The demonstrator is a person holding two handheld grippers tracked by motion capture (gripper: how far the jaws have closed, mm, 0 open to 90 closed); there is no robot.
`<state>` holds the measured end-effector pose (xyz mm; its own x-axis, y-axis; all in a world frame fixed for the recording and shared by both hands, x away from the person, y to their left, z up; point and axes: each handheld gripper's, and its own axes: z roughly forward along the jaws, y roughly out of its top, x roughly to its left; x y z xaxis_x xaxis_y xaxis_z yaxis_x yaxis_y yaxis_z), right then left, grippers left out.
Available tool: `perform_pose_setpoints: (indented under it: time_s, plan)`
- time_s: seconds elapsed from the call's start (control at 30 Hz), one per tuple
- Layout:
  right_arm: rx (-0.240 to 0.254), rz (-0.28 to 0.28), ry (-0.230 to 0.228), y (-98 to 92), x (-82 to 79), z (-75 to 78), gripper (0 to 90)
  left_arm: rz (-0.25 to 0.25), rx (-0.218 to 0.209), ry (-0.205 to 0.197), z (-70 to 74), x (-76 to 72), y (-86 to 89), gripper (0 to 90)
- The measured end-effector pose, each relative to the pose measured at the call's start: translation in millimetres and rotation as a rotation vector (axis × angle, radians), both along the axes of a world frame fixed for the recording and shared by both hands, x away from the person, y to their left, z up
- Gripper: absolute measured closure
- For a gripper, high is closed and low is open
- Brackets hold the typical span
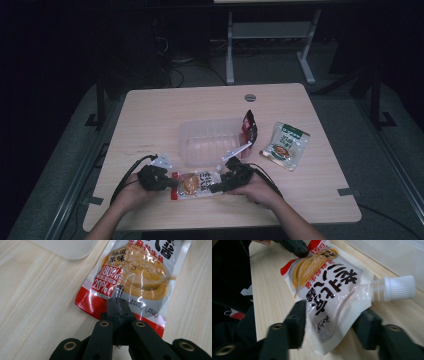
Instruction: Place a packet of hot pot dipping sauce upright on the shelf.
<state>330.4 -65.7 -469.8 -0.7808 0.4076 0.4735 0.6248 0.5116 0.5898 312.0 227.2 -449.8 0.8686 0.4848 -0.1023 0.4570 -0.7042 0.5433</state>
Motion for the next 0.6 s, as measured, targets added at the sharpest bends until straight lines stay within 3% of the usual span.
perform_pose_setpoints:
  time_s: [0.07,0.3,0.37,0.47,0.6]
  plan:
    - [0.02,0.004,0.005,-0.3,2.4,-3.6,57.4,-0.002,0.0,0.002,0.0,0.6,0.4,89.8]
    - [0.016,0.022,-0.017,1.0,1.1,-4.9,67.1,-0.002,-0.005,0.005,-0.3,1.4,1.1,89.8]
    - [0.024,0.036,-0.02,2.1,-0.2,-6.6,78.1,-0.003,-0.005,0.006,-0.3,1.5,1.1,89.8]
    - [0.043,0.062,-0.043,1.9,-1.2,-5.5,85.7,-0.001,-0.01,0.012,-0.5,1.6,1.3,89.8]
    - [0.06,0.099,-0.081,2.0,-3.1,-2.1,88.8,-0.003,-0.009,0.008,-0.4,1.6,1.4,89.8]
